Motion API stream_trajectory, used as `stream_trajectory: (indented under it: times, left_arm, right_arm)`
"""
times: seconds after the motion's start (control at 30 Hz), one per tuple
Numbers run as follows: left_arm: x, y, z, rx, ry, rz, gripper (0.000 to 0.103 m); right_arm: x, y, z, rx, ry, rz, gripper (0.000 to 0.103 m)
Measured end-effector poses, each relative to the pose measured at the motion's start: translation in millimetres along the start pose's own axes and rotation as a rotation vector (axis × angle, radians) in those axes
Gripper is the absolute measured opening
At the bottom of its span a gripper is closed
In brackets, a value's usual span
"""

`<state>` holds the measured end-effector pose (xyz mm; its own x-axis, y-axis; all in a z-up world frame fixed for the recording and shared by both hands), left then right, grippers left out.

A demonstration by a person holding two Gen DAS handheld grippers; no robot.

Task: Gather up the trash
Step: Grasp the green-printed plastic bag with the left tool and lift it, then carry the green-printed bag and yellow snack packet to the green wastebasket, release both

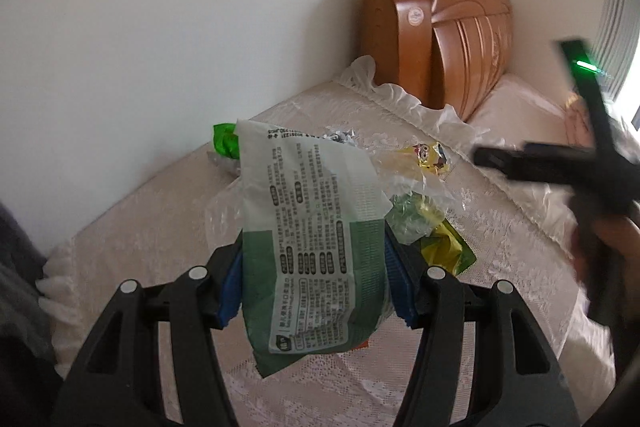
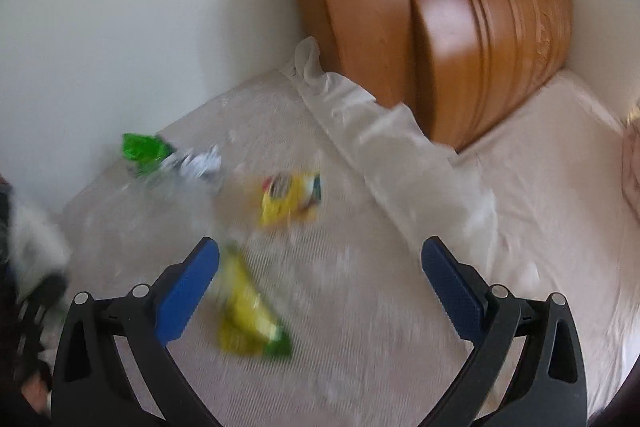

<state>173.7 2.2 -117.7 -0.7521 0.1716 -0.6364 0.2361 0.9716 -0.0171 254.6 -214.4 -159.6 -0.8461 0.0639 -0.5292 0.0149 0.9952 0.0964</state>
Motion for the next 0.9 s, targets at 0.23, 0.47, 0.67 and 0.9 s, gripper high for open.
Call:
stream_trajectory:
  times: [0.23, 0.47, 0.67, 0.9]
  left_arm:
    - [0.9, 1.8, 1.6, -0.013, -0.003, 0.014, 0.057]
    - [2.7, 5.2, -0.8, -0.01, -0.012, 0.014, 0.057]
    - [3.7, 4.3, -14.9, 0.004, -0.03, 0.014, 0.057]
    - [15.7, -28.3, -48.8, 0.039, -0.064, 0.097, 0.057]
  right_arm:
    - [-16.6, 12.9, 63.0, 0.001, 0.097, -0.027, 0.098]
    - [-16.4, 17.2, 77.3, -0.003, 0.135, -0.007, 0.036]
    - [-17.0, 5.6, 31.3, -0.026, 0.034, 0.042, 0.028]
    - [23.7, -26.8, -69.4, -0.039, -0.11, 0.109, 0.028]
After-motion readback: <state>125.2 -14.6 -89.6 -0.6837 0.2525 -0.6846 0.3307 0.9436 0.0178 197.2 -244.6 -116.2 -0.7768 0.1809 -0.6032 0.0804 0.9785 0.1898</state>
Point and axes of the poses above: each gripper's, at about its wrist camera, not at the fingertips, and z roughly the way its jaws point, y to its left, x to its underside, the point moved 3 cm from there along z, roughly the way its jaws point, and after that the axes turned 3 degrees about -z, right-handed, at the moved point
